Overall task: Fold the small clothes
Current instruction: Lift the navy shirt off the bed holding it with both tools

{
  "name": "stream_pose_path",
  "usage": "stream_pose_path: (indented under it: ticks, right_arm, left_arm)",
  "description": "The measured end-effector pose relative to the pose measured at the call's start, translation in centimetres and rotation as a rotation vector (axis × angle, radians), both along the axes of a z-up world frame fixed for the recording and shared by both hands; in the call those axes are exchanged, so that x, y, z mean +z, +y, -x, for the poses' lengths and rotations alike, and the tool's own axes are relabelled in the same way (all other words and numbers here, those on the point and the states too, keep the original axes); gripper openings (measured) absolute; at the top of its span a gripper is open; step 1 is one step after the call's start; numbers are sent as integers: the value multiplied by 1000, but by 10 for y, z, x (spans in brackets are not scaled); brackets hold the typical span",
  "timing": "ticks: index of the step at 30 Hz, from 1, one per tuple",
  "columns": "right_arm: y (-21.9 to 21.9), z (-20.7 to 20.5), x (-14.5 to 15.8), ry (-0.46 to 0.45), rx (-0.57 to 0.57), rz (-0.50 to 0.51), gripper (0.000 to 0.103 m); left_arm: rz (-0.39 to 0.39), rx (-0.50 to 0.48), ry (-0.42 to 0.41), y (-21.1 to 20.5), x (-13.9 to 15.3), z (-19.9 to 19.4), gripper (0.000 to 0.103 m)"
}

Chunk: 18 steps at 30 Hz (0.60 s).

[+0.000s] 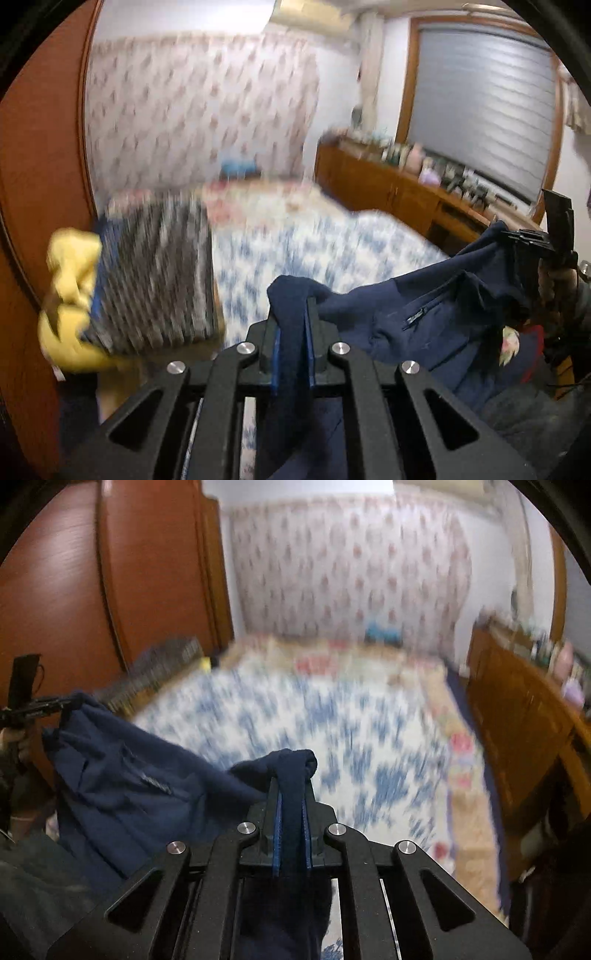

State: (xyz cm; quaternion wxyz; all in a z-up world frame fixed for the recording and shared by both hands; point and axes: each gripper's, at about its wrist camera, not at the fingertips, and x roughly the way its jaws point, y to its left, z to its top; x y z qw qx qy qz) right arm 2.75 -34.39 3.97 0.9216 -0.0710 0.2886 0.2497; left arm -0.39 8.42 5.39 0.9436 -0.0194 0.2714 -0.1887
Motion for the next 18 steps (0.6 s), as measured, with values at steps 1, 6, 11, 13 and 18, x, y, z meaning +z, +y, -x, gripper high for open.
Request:
stream_pose_path:
  ticks: [1,6,11,13,18]
  right_arm:
    - [2,9,17,-40,7,-2,6]
    - [17,37,110,-222,47,-2,6]
    - [26,55,197,-406,31,35,6]
    - [25,57,221,-453,15,36,6]
    - [12,53,257,-527,-62,41,6]
  left_arm:
    - [25,-13,-45,-2,20,5,8]
    - [52,-14,-217,5,99,12,8]
    - [52,32,-361,22,164,21,8]
    - [26,46,-386,28,177,23,8]
    - [-32,71,-361,39,177,6,8]
